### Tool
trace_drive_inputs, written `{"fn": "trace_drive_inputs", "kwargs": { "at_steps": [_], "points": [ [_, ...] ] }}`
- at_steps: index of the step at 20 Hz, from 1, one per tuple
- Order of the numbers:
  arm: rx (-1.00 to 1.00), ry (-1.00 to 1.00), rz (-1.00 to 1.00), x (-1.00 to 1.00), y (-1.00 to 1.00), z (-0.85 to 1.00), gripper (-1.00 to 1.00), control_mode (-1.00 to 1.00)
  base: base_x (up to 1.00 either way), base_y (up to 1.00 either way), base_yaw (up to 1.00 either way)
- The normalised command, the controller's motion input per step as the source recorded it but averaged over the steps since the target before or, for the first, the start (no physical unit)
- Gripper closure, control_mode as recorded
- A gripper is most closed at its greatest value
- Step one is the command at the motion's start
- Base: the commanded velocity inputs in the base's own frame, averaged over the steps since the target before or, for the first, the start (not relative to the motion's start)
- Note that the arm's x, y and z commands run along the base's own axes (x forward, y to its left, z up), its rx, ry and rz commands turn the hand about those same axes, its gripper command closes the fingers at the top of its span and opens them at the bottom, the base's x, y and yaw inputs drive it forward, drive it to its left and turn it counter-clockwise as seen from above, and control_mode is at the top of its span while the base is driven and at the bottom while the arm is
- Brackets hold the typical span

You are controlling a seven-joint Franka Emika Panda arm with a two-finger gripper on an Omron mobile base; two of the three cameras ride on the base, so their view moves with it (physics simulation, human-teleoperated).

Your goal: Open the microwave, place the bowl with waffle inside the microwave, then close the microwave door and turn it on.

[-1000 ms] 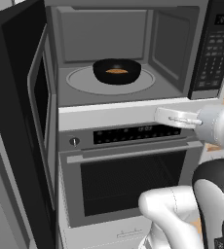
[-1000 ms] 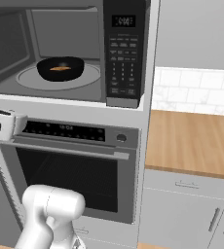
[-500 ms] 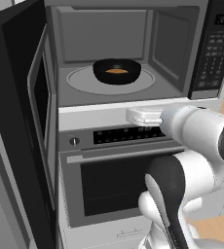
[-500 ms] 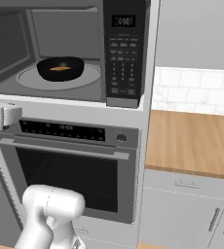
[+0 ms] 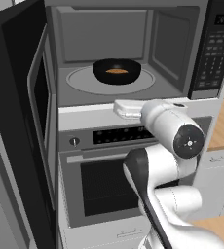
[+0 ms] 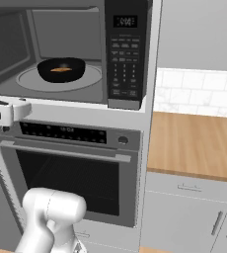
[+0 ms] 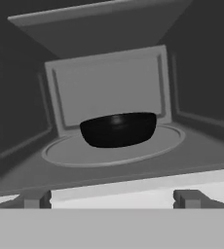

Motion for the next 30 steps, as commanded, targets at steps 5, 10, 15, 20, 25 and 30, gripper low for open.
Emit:
{"fn": "trace_drive_inputs", "kwargs": {
  "at_steps": [5,10,15,20,25,30],
  "points": [
    [0.0,-0.1,0.0,0.63,0.0,-0.15,-1.0,-1.0,0.0,0.0,0.0],
    [0.0,-0.08,0.0,0.37,0.0,-0.19,-1.0,-1.0,0.0,0.0,0.0],
    [-0.02,-0.04,0.0,0.02,0.17,-0.33,-1.0,-1.0,0.0,0.0,0.0],
    [-0.05,-0.04,0.0,0.0,0.34,-0.34,-1.0,-1.0,0.0,0.0,0.0],
    [-0.04,-0.05,0.0,0.0,0.34,-0.26,-1.0,-1.0,0.0,0.0,0.0],
    [-0.05,-0.09,0.0,0.0,0.4,-0.28,-1.0,-1.0,0.0,0.0,0.0]
  ]
}}
